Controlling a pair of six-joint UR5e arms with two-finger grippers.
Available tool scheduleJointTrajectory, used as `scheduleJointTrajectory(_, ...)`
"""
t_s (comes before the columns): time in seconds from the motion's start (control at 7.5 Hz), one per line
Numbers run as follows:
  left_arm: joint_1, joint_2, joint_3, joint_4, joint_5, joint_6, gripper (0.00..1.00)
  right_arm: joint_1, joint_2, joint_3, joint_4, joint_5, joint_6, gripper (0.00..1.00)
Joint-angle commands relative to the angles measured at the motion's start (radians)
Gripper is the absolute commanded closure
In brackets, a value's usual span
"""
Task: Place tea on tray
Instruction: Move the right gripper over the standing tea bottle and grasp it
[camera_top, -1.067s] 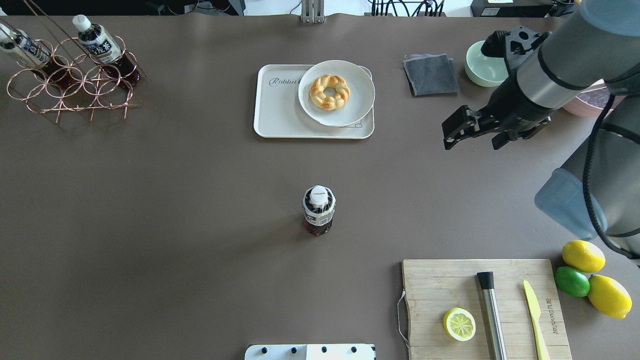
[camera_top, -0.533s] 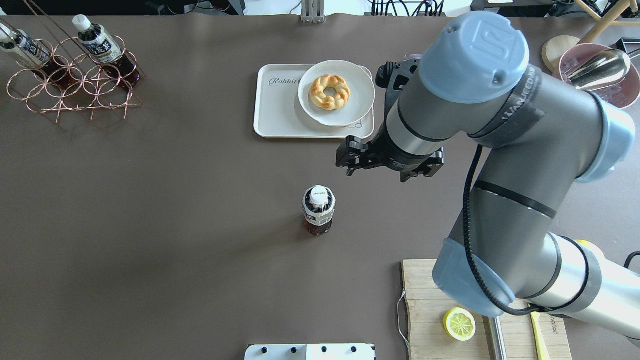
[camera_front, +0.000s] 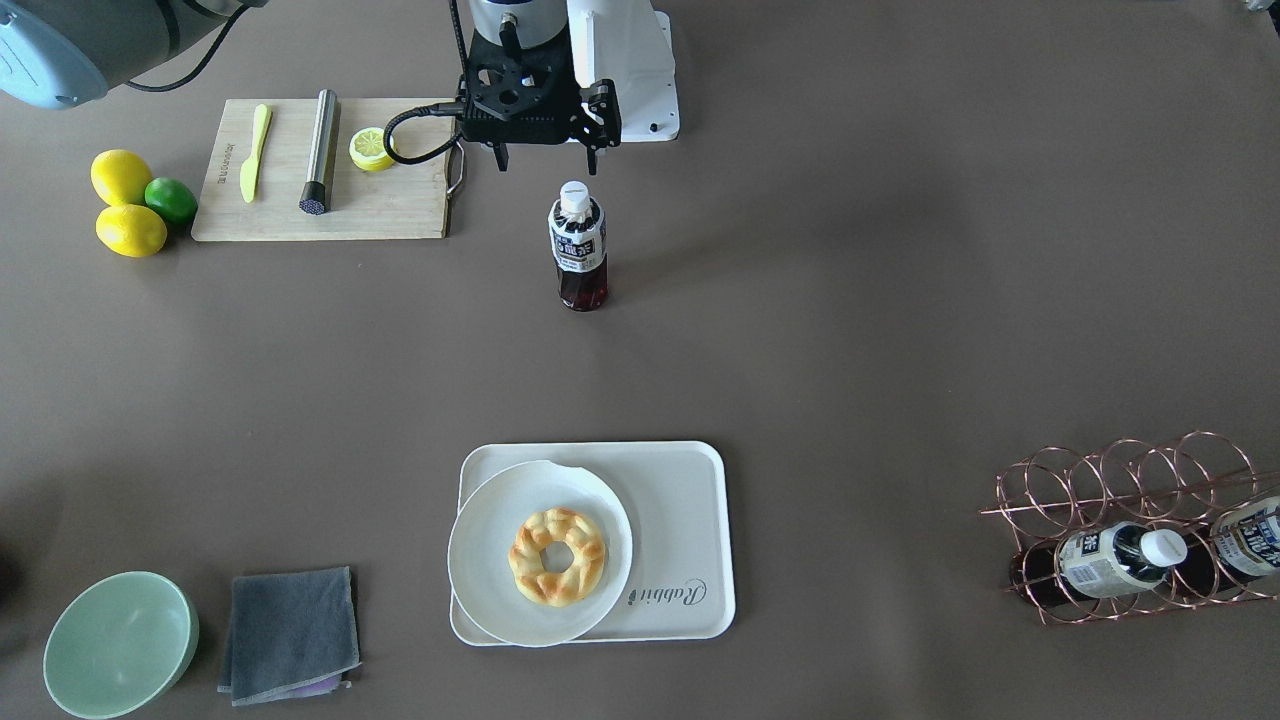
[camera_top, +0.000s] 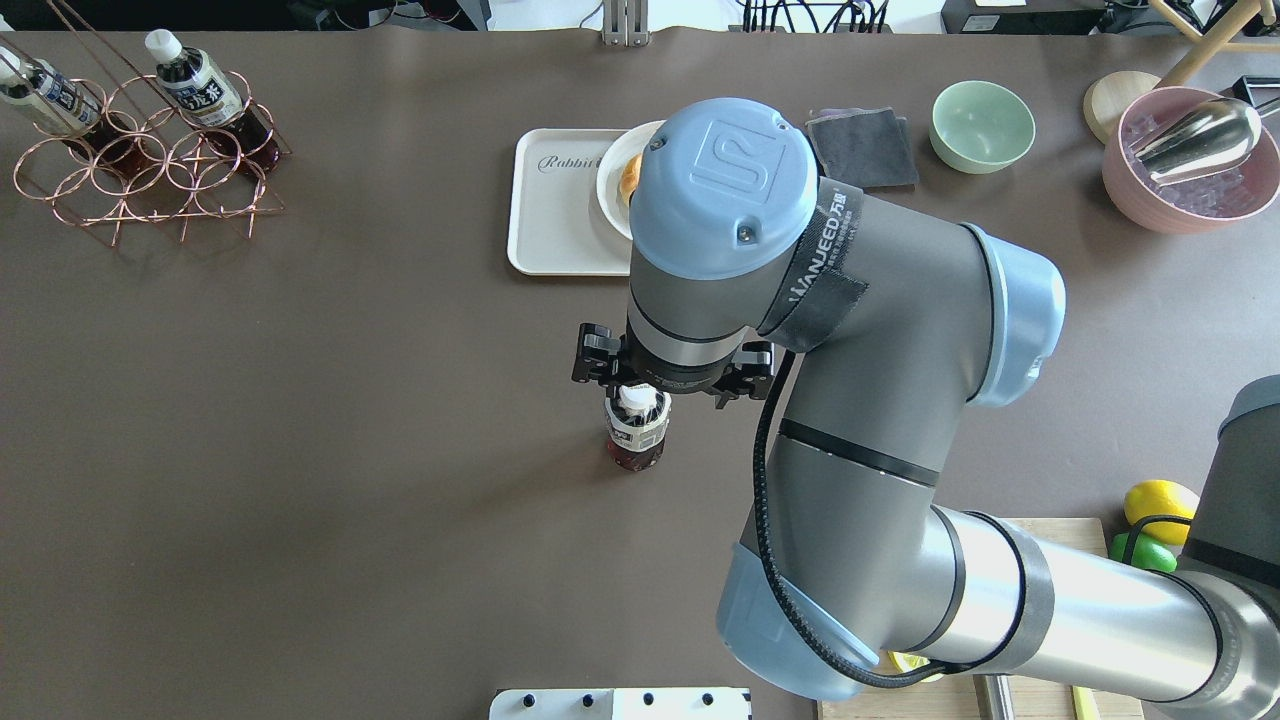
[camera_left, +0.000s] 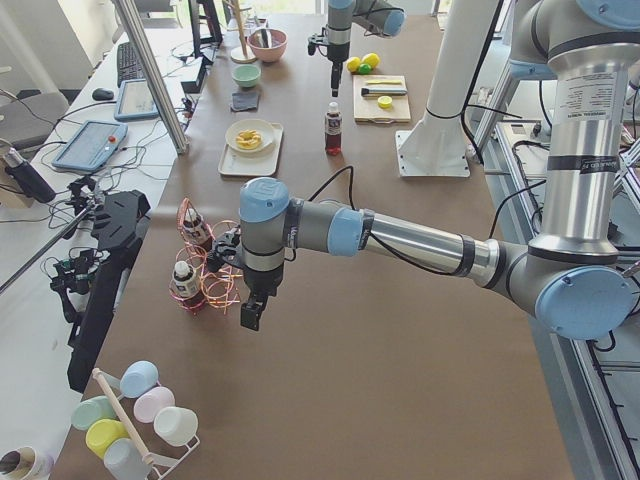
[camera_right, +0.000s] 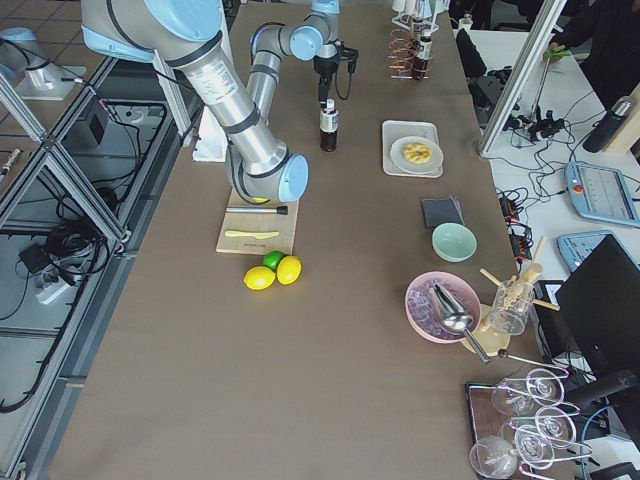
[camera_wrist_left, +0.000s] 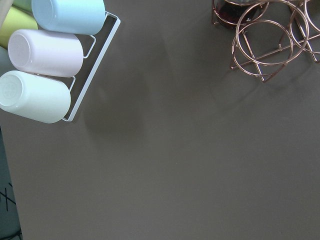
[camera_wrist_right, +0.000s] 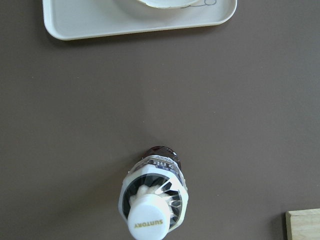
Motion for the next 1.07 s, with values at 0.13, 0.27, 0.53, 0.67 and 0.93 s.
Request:
scheduleJointTrajectory(0.13,0.0,-0.01,0.018,-0.006,0.0,0.0,0.02,-0.031,0.06,-0.092,0.006,-0.064,-0.004,0.02)
scheduleJointTrajectory(0.27,0.0,-0.011,0.018,-0.006,0.0,0.0,0.02,-0.035,0.06,-0.092,0.006,-0.067,-0.004,0.08)
scheduleJointTrajectory(0.53,0.0,-0.01,0.02,-0.006,0.0,0.0,0.02,-0.037,0.056,-0.094,0.008,-0.07,0.001,0.23)
scheduleJointTrajectory(0.67,0.0,-0.008,0.02,-0.006,0.0,0.0,0.02,-0.04,0.048,-0.094,0.008,-0.087,-0.004,0.28)
scheduleJointTrajectory(0.93,0.0,-0.011,0.024,-0.006,0.0,0.0,0.02,-0.043,0.046,-0.104,0.012,-0.095,-0.002,0.37)
